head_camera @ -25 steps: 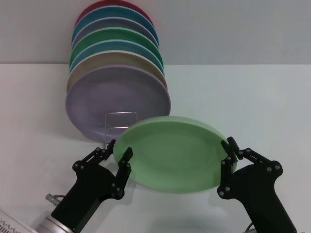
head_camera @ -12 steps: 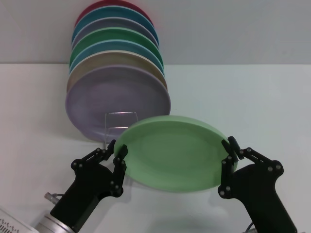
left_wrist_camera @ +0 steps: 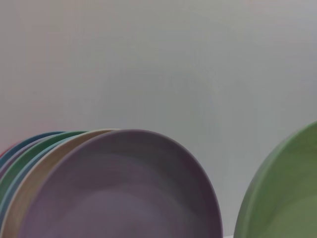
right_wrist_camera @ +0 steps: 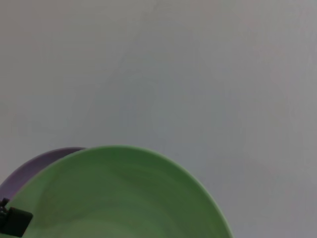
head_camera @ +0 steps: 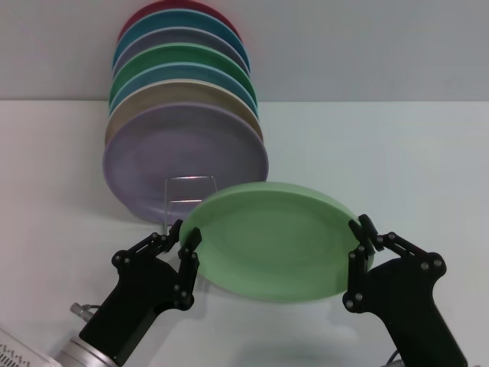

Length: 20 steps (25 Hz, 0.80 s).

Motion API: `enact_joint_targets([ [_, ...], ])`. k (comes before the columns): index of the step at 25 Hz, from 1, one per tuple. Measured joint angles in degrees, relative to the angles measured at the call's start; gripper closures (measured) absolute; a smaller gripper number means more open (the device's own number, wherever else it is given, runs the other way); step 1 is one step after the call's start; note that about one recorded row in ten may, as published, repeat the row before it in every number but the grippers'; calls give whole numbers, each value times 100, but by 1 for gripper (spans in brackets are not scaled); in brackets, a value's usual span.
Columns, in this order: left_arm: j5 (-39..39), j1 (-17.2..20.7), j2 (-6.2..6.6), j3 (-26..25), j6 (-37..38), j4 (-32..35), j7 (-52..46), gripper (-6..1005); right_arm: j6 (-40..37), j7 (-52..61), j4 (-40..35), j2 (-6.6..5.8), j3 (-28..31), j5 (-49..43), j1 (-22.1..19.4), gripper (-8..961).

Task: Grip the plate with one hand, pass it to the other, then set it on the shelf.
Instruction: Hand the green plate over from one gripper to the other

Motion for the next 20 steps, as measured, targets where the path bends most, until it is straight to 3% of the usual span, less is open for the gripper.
enact_joint_targets([
  [9, 27, 12, 0, 9, 0, 0, 0, 850, 0, 0, 0, 0, 0, 0, 0, 892],
  [15, 30, 14, 0, 17, 0, 0, 3, 944, 8, -1, 1, 0, 0, 0, 0, 891],
  [20, 39, 22, 0, 10, 0, 8, 4, 944, 20, -1, 8, 0, 0, 0, -1, 889],
])
